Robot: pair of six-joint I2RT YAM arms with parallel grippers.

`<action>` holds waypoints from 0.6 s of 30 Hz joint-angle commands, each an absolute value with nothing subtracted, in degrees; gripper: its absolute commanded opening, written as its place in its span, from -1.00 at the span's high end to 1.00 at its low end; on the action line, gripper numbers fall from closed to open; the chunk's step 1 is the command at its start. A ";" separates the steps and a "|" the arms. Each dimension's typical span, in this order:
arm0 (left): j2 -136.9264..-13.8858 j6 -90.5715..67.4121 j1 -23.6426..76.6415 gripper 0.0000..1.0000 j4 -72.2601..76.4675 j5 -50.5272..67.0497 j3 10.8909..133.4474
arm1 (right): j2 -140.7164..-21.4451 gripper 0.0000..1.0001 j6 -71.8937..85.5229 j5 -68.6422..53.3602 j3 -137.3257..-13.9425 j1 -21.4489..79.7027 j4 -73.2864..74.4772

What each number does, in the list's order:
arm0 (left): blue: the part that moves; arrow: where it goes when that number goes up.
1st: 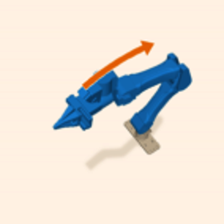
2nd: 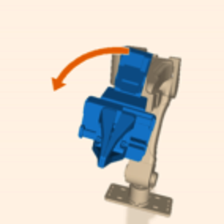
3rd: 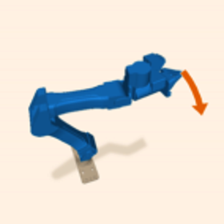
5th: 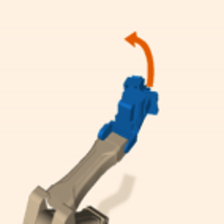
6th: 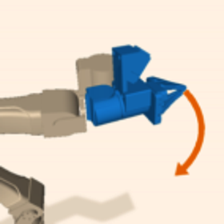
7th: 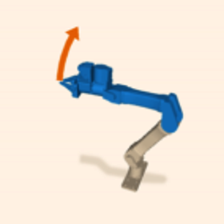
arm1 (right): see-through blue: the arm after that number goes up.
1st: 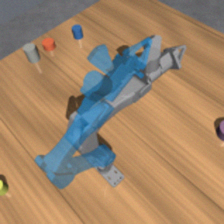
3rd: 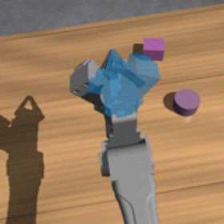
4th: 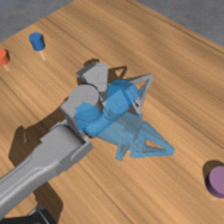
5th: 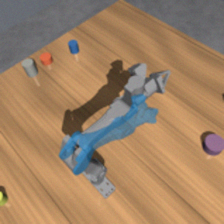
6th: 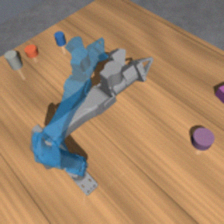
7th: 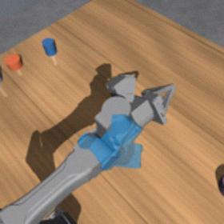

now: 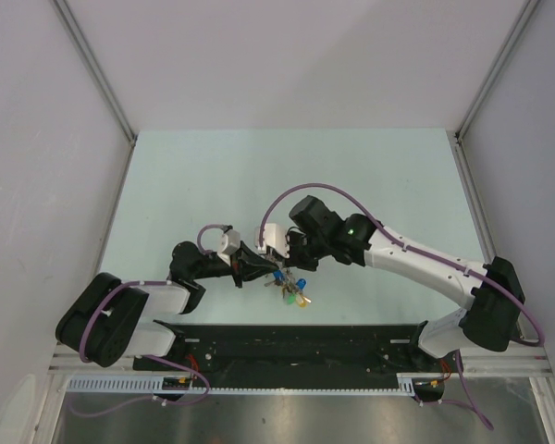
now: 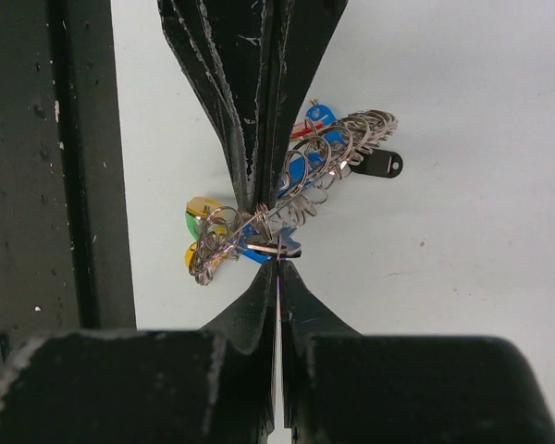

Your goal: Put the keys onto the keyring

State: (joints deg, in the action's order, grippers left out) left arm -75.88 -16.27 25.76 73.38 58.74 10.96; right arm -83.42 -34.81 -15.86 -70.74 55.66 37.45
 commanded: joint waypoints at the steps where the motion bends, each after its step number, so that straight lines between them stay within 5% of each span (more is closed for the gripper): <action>1: -76.20 -15.64 25.93 1.00 98.79 59.86 12.83 | -83.06 1.00 -35.95 -16.79 -73.56 55.99 37.44; 18: -73.65 -11.69 23.74 0.99 98.79 52.83 9.06 | -85.25 1.00 -27.35 -3.80 -73.74 50.28 54.64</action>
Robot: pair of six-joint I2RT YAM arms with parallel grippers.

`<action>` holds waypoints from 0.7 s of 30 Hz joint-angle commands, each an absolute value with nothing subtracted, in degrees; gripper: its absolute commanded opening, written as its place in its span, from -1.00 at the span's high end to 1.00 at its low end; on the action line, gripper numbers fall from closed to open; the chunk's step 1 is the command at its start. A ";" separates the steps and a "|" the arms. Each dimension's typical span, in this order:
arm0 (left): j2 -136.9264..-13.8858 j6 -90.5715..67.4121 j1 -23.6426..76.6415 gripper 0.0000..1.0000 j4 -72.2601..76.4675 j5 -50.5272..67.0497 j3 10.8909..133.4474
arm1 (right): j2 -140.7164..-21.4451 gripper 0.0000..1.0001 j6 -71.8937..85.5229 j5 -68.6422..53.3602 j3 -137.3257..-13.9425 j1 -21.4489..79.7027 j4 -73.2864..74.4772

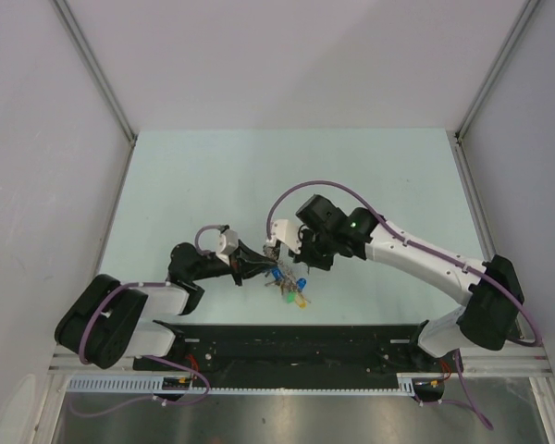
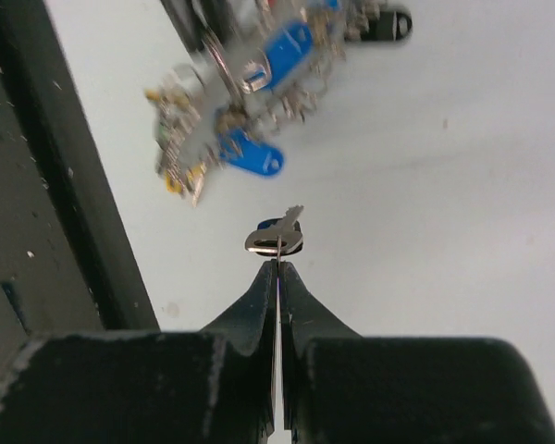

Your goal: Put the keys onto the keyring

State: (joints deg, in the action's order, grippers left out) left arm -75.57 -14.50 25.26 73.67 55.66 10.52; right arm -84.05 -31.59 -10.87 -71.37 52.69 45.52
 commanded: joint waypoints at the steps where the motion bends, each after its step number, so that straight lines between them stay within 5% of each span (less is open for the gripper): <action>1: -73.39 -11.60 23.30 0.99 98.79 52.30 8.70 | -85.60 1.00 -26.64 -2.39 -73.74 49.93 56.06; 9: -71.19 -10.64 19.43 0.99 98.79 49.05 5.71 | -92.88 1.00 -21.97 7.20 -72.77 43.34 63.89; 21: -69.87 -11.08 18.37 0.99 98.79 49.83 5.10 | -109.68 0.96 -25.49 5.36 -79.01 42.89 54.94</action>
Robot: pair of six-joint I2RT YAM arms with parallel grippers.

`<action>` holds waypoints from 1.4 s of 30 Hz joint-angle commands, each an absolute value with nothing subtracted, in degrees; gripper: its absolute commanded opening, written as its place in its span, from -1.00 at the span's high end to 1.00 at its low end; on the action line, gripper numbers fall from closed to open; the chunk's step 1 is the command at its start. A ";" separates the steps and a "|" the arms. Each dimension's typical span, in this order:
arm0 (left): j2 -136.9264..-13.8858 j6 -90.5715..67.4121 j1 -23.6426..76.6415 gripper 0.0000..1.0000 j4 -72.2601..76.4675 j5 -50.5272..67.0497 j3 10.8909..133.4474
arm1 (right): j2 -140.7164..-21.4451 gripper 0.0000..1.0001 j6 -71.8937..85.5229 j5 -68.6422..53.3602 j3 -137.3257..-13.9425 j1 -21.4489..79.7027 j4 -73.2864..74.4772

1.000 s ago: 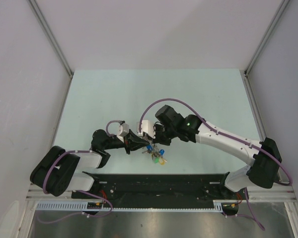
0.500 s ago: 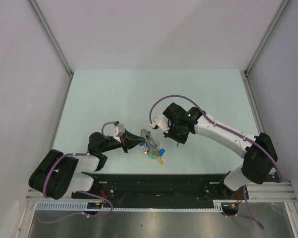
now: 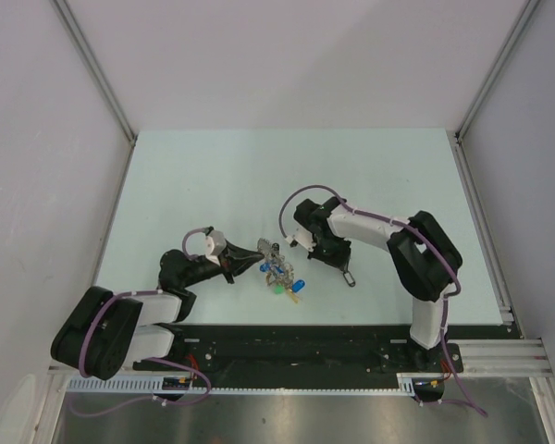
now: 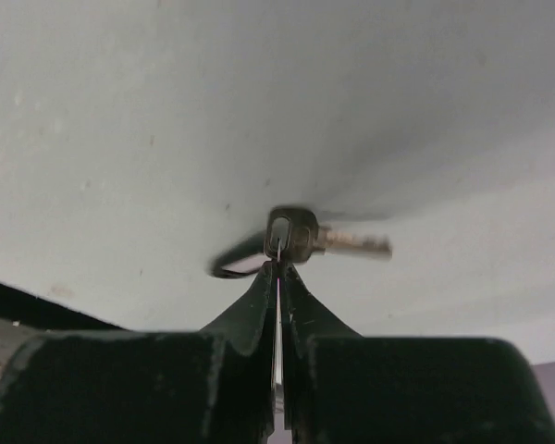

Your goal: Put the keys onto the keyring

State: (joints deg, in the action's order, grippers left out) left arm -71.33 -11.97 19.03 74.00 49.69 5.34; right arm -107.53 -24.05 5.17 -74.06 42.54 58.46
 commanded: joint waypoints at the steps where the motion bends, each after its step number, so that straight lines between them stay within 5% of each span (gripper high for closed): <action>1: -69.87 -11.25 18.37 0.99 98.79 49.83 5.10 | -110.99 0.95 -25.84 5.19 -80.32 42.89 54.41; 7: -69.79 -11.60 18.28 0.99 98.79 50.28 5.19 | -114.34 0.81 -26.46 5.63 -82.44 42.63 51.86; 19: -69.70 -12.22 18.28 1.00 98.88 50.71 5.27 | -100.56 0.03 -18.21 1.32 -75.25 41.66 40.36; 32: -70.05 -13.18 18.28 0.99 98.88 51.24 5.71 | -77.96 0.07 -3.16 4.04 -43.08 40.26 5.37; 42: -70.66 -13.62 18.28 0.99 98.88 52.12 6.15 | -81.73 0.26 -6.50 0.62 -42.63 36.31 4.66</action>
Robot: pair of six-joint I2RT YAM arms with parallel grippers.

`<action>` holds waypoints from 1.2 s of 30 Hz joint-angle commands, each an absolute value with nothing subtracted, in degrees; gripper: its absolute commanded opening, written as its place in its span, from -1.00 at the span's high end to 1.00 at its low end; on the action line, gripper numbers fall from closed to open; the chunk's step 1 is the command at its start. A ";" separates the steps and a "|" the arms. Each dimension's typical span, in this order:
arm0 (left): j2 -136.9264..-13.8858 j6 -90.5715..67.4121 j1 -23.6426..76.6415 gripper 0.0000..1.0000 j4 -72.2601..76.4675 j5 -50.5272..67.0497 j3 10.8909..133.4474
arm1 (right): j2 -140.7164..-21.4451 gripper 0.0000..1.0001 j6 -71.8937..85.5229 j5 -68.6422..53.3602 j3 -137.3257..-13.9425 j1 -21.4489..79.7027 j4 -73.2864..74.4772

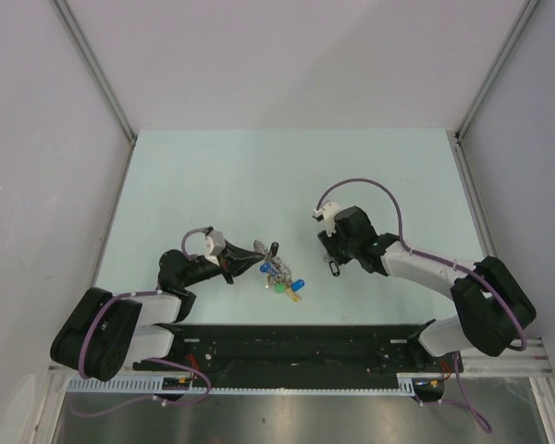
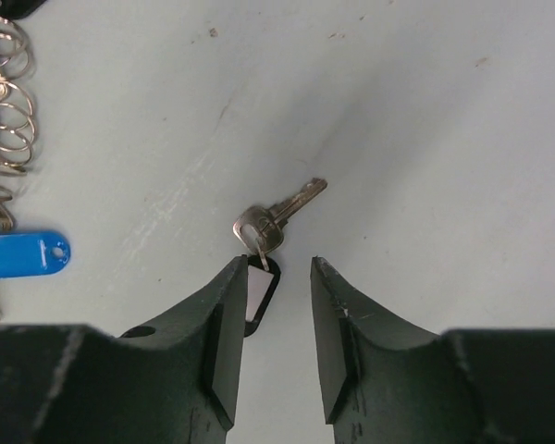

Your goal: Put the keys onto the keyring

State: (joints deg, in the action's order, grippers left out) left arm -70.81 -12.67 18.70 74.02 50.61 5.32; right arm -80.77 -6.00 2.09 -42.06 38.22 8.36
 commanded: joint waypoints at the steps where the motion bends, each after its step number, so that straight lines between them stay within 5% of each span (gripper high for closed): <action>1: -70.66 -13.71 18.28 0.99 98.88 52.21 6.24 | -81.91 0.28 -6.76 -1.21 -42.71 35.86 4.83; 36: -70.84 -14.41 18.28 0.99 98.88 53.35 6.68 | -88.68 0.67 -7.56 -6.42 -46.85 34.28 11.69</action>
State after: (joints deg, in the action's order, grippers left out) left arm -71.13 -13.58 18.70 74.02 51.86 5.34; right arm -88.51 -7.51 -6.87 -44.71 34.57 10.81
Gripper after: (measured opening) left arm 0.005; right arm 0.179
